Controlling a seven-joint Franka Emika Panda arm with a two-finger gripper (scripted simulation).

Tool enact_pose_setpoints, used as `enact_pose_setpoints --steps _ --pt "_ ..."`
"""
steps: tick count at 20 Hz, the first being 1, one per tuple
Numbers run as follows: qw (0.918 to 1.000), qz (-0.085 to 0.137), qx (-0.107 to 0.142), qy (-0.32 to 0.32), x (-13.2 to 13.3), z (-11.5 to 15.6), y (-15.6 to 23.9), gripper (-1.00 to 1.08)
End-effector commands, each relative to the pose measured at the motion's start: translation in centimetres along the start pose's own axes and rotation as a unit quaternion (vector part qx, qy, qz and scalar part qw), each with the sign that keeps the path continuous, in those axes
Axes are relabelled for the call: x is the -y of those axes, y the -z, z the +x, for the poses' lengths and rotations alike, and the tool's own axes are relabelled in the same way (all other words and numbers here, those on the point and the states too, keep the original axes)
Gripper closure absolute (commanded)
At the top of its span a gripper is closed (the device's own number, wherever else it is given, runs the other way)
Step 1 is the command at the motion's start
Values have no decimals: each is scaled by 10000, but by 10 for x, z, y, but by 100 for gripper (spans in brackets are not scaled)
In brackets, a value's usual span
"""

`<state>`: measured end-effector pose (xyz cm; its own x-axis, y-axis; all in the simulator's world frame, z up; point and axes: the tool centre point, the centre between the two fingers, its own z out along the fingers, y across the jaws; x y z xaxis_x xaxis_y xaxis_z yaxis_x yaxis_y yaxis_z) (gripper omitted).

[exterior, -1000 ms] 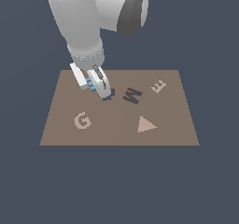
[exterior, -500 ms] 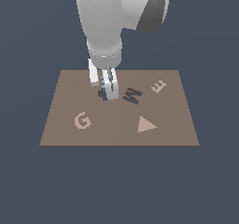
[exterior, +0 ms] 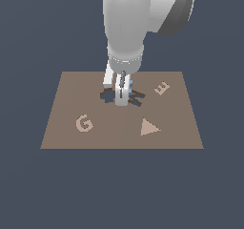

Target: Insert a designated object into the corresponding slot on a board.

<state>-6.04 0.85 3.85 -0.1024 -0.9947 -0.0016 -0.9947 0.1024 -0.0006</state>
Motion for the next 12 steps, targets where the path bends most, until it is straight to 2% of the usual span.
enact_pose_setpoints --steps 1,12 --pt "9994 2 1 -333 4 -10 1 108" --pt "9912 2 2 -1324 22 -37 2 108"
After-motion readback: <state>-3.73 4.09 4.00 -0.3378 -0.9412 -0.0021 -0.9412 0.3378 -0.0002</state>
